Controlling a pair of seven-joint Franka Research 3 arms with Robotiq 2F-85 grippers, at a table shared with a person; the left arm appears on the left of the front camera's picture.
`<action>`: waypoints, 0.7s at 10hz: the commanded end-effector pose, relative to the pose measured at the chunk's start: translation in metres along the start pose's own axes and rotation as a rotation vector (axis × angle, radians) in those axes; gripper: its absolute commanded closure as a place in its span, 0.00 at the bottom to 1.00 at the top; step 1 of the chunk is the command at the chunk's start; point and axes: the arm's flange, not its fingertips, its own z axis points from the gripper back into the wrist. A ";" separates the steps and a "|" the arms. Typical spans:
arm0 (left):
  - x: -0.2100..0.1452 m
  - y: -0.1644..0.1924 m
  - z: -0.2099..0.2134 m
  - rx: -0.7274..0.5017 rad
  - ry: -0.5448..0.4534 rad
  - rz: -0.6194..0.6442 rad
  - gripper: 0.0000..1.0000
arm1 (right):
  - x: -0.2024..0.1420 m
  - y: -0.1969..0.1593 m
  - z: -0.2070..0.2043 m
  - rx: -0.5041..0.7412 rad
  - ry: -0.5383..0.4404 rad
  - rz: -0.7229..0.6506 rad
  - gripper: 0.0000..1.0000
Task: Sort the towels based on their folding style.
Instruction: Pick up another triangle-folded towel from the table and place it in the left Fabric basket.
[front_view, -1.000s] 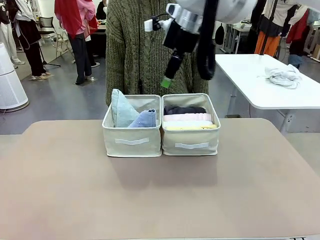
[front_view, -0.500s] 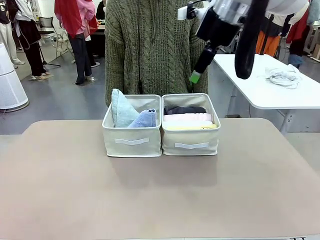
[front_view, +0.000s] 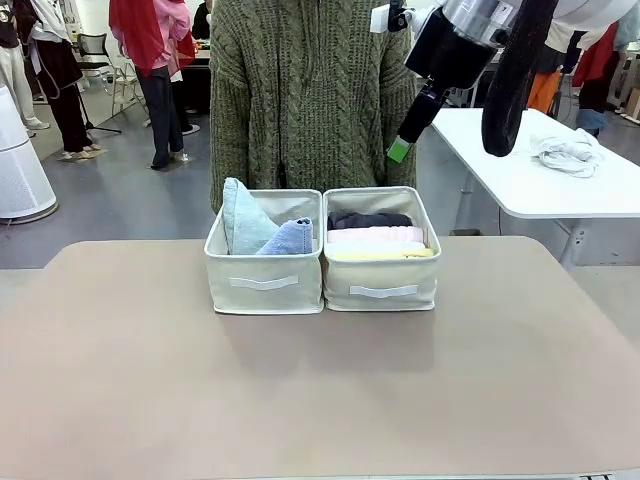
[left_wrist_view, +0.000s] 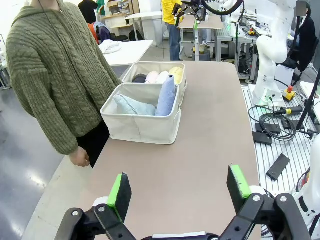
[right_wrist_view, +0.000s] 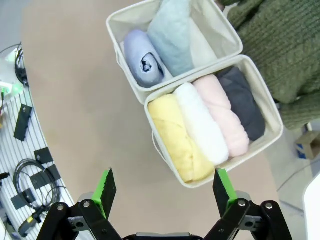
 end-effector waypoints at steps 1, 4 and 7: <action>0.001 -0.002 0.000 0.001 0.000 -0.002 0.00 | 0.000 0.000 0.001 -0.002 0.006 0.000 0.00; 0.001 -0.002 0.000 0.001 0.000 -0.002 0.00 | 0.000 0.000 0.001 -0.002 0.006 0.000 0.00; 0.001 -0.002 0.000 0.001 0.000 -0.002 0.00 | 0.000 0.000 0.001 -0.002 0.006 0.000 0.00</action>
